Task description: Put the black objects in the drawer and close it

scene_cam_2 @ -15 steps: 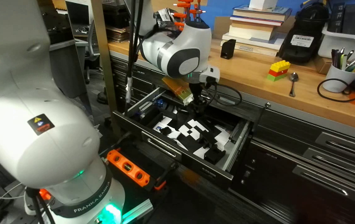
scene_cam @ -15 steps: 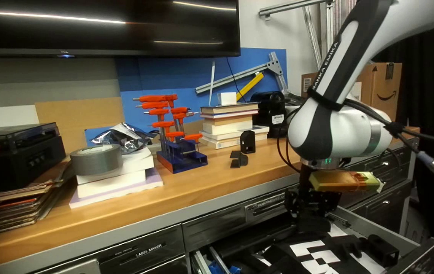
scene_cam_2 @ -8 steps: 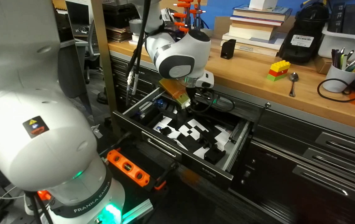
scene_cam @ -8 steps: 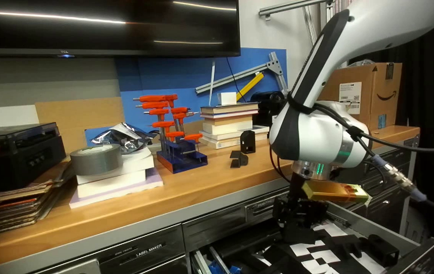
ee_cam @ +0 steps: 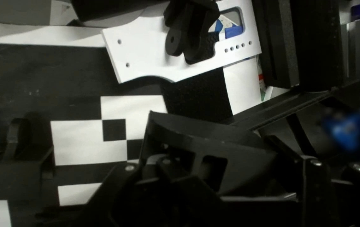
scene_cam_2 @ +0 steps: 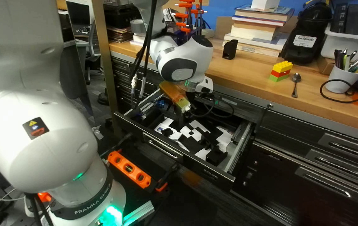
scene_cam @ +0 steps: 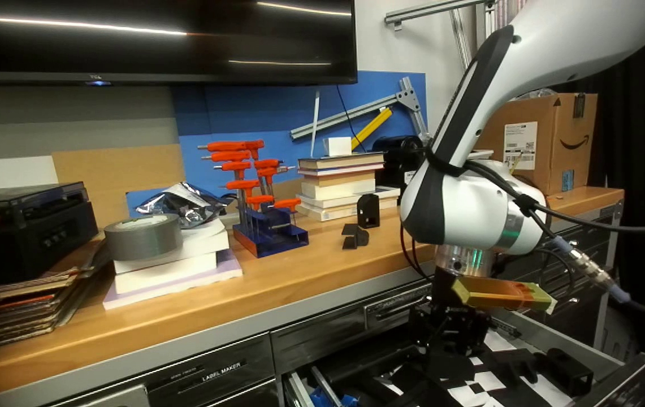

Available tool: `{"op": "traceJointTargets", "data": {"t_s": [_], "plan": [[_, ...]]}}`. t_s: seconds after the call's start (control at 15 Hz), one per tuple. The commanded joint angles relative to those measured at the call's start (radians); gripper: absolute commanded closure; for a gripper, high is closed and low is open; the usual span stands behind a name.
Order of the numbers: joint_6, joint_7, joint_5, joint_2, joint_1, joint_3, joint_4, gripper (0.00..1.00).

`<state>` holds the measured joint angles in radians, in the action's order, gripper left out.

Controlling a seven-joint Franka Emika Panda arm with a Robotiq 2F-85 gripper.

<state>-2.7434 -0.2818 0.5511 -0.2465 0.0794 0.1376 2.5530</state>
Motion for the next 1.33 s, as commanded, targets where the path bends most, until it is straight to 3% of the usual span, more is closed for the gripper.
{"op": "traceJointTargets", "data": {"t_s": [0.0, 0.47, 0.53, 0.6, 0.67, 0.93, 1.27], "plan": [[0.025, 0.019, -0.054, -0.027, 0.006, -0.012, -0.030, 0.58], [0.036, 0.097, -0.200, -0.084, 0.007, -0.063, -0.054, 0.58], [0.045, 0.113, -0.213, -0.092, 0.005, -0.071, -0.061, 0.20], [0.046, 0.117, -0.215, -0.097, 0.009, -0.070, -0.065, 0.07], [0.047, 0.123, -0.219, -0.100, 0.010, -0.071, -0.068, 0.02], [0.058, 0.147, -0.243, -0.088, 0.004, -0.082, -0.077, 0.00], [0.147, 0.261, -0.450, 0.059, -0.041, -0.174, -0.089, 0.00]]}}
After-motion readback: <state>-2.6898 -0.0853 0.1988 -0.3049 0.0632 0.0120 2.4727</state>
